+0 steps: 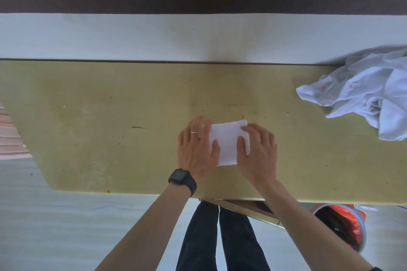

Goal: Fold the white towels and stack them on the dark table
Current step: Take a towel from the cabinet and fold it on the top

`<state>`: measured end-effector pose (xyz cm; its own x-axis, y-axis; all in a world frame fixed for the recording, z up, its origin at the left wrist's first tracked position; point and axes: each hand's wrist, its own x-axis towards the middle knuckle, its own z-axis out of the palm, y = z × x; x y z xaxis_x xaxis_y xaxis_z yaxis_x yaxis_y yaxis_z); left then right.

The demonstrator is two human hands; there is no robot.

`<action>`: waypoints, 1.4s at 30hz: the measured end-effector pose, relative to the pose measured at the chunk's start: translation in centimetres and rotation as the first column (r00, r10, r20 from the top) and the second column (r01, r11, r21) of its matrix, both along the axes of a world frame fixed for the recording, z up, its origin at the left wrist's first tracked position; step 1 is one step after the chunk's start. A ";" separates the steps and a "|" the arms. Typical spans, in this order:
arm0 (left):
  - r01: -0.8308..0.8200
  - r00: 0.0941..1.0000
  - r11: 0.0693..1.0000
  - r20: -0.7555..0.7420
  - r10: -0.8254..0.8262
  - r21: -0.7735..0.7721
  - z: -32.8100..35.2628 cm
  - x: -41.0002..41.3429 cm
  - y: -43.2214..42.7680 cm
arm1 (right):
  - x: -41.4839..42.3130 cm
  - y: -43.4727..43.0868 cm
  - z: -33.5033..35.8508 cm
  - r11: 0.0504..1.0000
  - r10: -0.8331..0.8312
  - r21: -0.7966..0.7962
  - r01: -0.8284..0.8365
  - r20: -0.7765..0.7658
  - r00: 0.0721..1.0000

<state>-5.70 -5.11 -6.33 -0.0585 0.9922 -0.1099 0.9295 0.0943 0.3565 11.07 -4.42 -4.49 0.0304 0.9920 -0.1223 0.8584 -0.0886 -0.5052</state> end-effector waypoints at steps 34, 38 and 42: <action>-0.329 0.921 0.867 0.074 0.382 -0.375 3.1 1.9 0.0 | 0.8 -2.9 0.6 0.778 -0.535 -0.485 0.400 -0.178 0.826; -0.393 0.846 0.775 0.137 0.516 -0.494 2.8 2.4 1.2 | 0.0 -1.3 0.3 0.745 -0.578 -0.510 0.430 -0.171 0.798; -0.380 0.833 0.729 0.131 0.537 -0.570 2.7 2.5 2.2 | -0.3 -0.6 0.4 0.690 -0.634 -0.562 0.455 -0.165 0.756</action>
<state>-3.22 -2.88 -3.60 -0.3820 0.6449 -0.6620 0.5955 0.7195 0.3573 10.79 -5.00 -4.08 0.4172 0.6226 -0.6621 0.3707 -0.7817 -0.5015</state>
